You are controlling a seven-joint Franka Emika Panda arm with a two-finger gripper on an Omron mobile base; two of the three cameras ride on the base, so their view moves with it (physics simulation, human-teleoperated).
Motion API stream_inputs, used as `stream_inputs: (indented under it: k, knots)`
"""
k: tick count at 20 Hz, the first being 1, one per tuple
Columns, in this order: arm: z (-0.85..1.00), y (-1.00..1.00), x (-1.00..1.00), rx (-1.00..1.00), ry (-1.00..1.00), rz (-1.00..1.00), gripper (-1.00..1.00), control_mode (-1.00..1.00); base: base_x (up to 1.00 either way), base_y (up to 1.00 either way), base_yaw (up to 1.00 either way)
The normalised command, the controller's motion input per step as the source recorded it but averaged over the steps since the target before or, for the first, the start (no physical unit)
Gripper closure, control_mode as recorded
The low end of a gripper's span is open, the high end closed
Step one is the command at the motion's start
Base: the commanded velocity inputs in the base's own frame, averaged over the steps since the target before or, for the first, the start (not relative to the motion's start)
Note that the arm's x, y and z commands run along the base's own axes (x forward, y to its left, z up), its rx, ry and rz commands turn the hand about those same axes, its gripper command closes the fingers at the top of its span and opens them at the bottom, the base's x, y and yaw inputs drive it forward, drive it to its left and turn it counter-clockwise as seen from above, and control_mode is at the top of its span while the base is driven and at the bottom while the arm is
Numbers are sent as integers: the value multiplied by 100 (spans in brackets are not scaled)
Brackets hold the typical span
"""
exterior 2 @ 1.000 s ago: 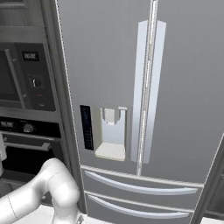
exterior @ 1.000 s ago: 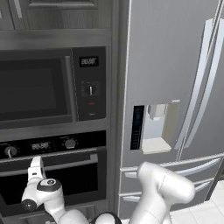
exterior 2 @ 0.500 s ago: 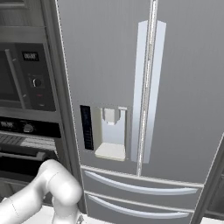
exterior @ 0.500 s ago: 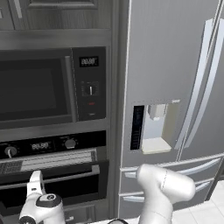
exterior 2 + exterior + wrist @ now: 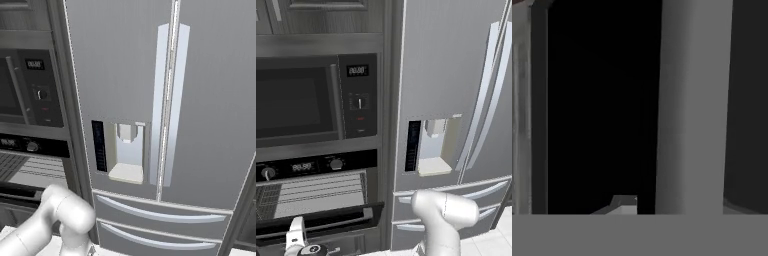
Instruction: Take the fish from the oven and place it on the plate on the counter.
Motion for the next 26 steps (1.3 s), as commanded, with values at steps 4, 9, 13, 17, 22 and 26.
stream_inputs:
  k: [4,9,13,17,22,26]
  knots:
    - [-63,0,-62,0,0,0,100,-100,0,0,0]
    - [-75,0,-70,0,0,0,100,-100,0,0,0]
    - [-96,0,-68,0,0,0,100,-100,0,0,0]
    - [-100,0,-63,0,0,0,100,-100,0,0,0]
    - [-53,0,-37,0,0,0,100,-100,0,0,0]
    - [5,1,-28,0,0,0,100,-100,0,0,0]
